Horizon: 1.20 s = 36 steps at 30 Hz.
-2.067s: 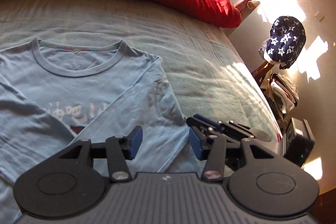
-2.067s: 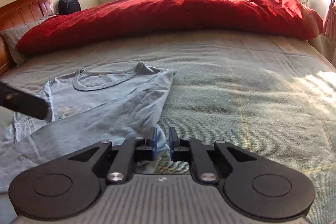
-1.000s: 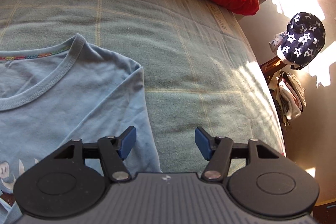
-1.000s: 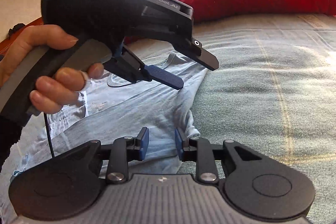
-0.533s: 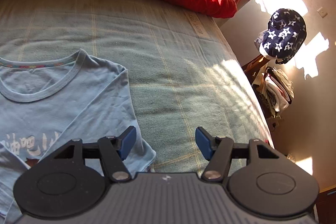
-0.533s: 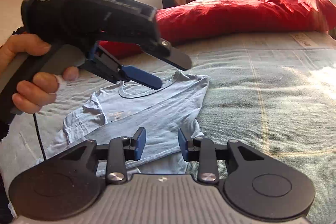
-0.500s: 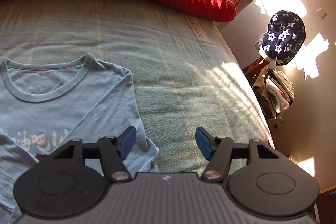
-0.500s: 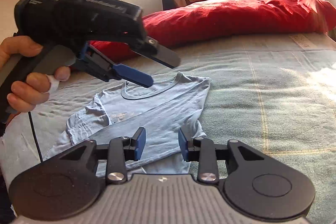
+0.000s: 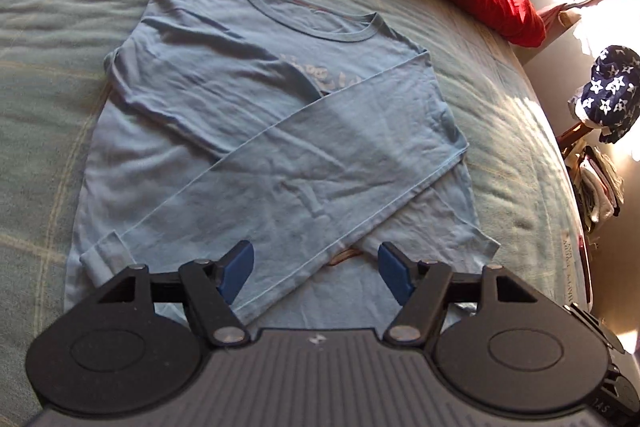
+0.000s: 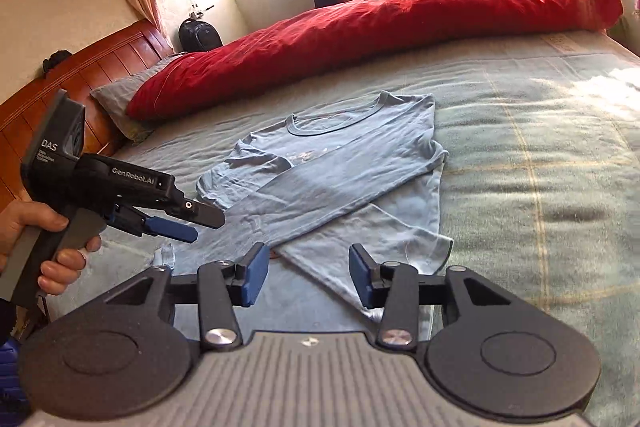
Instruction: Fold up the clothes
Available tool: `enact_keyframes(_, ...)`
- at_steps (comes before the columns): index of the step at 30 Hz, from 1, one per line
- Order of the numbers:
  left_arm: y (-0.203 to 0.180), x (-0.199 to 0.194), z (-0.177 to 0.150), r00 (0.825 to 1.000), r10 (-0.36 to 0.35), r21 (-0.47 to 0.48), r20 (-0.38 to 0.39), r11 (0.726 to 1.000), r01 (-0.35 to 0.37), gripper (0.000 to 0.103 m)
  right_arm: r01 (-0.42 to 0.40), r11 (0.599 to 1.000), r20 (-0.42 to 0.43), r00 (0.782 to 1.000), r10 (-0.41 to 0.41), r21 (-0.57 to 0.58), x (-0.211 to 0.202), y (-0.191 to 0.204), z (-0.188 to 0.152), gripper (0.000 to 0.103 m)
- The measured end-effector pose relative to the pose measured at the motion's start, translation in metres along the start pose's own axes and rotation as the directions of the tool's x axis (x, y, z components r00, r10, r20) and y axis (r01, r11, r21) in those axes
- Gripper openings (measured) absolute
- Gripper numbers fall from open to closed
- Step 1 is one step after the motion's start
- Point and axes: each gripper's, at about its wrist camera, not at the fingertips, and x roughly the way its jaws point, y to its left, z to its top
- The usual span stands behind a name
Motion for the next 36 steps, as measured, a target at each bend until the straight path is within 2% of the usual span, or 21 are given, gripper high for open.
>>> enact_keyframes(4,0.017,0.006,-0.013,1.0,0.006,-0.007,-0.011,1.0,-0.007,0.068,0.019,1.0,-0.012,1.0,-0.019,0.023,-0.012,0.004,-0.019,0.051)
enact_keyframes(8,0.037,0.004,-0.022,1.0,-0.009,-0.053,-0.014,0.999,0.009,0.068,0.047,0.998,-0.05,0.998,-0.045,0.034,-0.014,0.001,-0.033,0.052)
enact_keyframes(15,0.066,-0.02,-0.036,1.0,0.01,-0.093,-0.005,0.996,-0.011,0.069,0.057,0.998,-0.141,0.989,-0.053,0.024,0.003,0.001,-0.056,0.06)
enact_keyframes(19,0.074,-0.043,-0.036,0.999,-0.018,-0.1,0.035,0.995,0.021,0.069,0.059,0.998,-0.187,0.981,-0.056,0.008,0.013,0.003,-0.069,0.065)
enact_keyframes(23,0.069,-0.059,-0.03,0.993,-0.063,-0.074,0.099,0.995,0.07,0.07,0.049,0.999,-0.189,0.981,-0.047,0.004,0.016,0.003,-0.073,0.07)
enact_keyframes(26,0.063,-0.051,-0.024,0.99,-0.103,-0.067,0.101,0.992,0.11,0.071,0.044,0.999,-0.192,0.98,-0.042,0.005,0.018,0.004,-0.073,0.075)
enact_keyframes(29,0.062,-0.035,-0.027,0.994,-0.086,-0.058,0.072,0.994,0.09,0.071,0.042,0.999,-0.192,0.98,-0.045,-0.02,0.02,0.009,-0.076,0.081)
enact_keyframes(33,0.082,-0.02,-0.041,0.998,-0.059,-0.103,0.031,0.993,0.062,0.071,0.036,0.998,-0.189,0.981,-0.044,-0.046,0.021,0.013,-0.079,0.088)
enact_keyframes(36,0.095,-0.028,-0.052,0.995,-0.076,-0.115,0.061,0.99,0.083,0.071,0.018,0.999,-0.182,0.983,-0.024,-0.037,0.02,0.011,-0.081,0.092)
